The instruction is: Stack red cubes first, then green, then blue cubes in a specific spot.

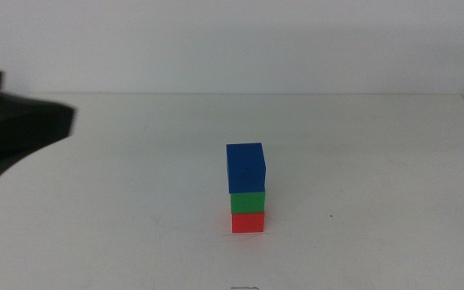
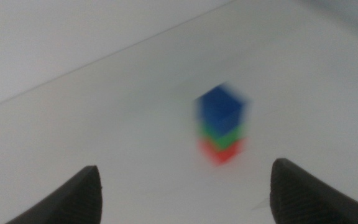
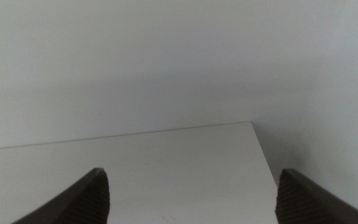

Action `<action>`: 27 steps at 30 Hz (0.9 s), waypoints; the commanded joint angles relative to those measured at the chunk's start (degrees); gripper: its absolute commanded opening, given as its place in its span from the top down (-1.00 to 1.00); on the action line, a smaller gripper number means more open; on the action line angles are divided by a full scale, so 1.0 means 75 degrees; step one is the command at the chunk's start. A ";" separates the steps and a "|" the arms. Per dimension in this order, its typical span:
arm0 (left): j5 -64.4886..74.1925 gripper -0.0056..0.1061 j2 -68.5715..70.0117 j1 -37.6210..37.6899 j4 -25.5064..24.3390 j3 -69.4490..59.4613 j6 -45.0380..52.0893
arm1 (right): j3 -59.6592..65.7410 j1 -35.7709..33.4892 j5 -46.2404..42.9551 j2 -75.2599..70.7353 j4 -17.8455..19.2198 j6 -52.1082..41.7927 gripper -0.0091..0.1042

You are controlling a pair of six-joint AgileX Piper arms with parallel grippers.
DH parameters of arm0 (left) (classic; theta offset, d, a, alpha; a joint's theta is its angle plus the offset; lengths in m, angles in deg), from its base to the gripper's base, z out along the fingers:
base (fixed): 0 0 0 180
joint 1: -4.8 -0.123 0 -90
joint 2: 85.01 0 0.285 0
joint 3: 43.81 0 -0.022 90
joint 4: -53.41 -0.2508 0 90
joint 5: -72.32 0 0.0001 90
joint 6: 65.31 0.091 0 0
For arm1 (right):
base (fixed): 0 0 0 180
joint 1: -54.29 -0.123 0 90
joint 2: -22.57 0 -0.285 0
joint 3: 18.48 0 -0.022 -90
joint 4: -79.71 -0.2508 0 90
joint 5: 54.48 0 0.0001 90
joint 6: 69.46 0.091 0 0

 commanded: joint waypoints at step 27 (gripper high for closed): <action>-0.2902 -0.73 0.1015 -0.3354 -0.2345 -0.1786 -0.0717 | -0.0181 0.0051 -0.0544 -0.0063 0.0199 -0.0080 -0.60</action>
